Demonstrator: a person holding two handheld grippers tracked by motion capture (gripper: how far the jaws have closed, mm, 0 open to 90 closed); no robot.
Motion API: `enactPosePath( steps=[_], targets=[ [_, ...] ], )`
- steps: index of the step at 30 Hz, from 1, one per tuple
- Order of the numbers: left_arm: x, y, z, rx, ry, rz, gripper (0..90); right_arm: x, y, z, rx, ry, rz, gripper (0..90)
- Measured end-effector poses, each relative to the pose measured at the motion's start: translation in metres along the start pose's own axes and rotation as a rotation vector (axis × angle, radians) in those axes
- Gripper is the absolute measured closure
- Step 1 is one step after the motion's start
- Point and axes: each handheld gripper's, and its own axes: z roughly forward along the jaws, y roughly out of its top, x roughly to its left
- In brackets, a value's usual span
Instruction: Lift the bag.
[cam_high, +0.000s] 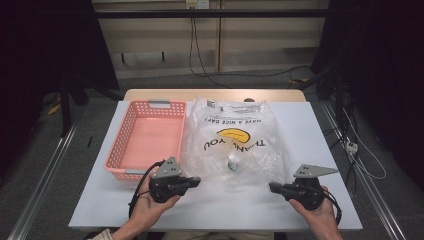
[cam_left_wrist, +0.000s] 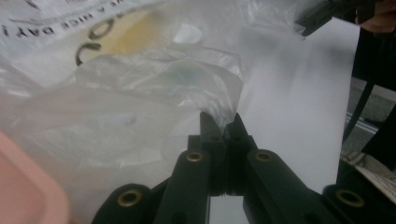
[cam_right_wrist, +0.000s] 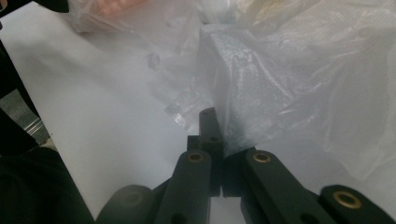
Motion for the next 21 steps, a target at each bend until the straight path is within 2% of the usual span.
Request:
enactPosePath(
  steps=[3,12,18,21],
  targets=[
    [0.005,0.008,-0.005,-0.039,0.007,-0.017,90.0,-0.003,0.008,-0.003,-0.029,-0.007,-0.002,90.0],
    [0.015,0.031,-0.015,-0.095,0.076,0.0,90.0,-0.014,0.035,-0.013,-0.107,-0.026,-0.015,90.0],
    [0.021,0.052,-0.027,-0.146,0.094,0.016,90.0,-0.021,0.061,-0.027,-0.181,-0.052,-0.032,90.0],
    [0.025,0.06,-0.032,-0.176,0.103,0.009,90.0,-0.025,0.07,-0.03,-0.207,-0.062,-0.035,90.0]
  ],
)
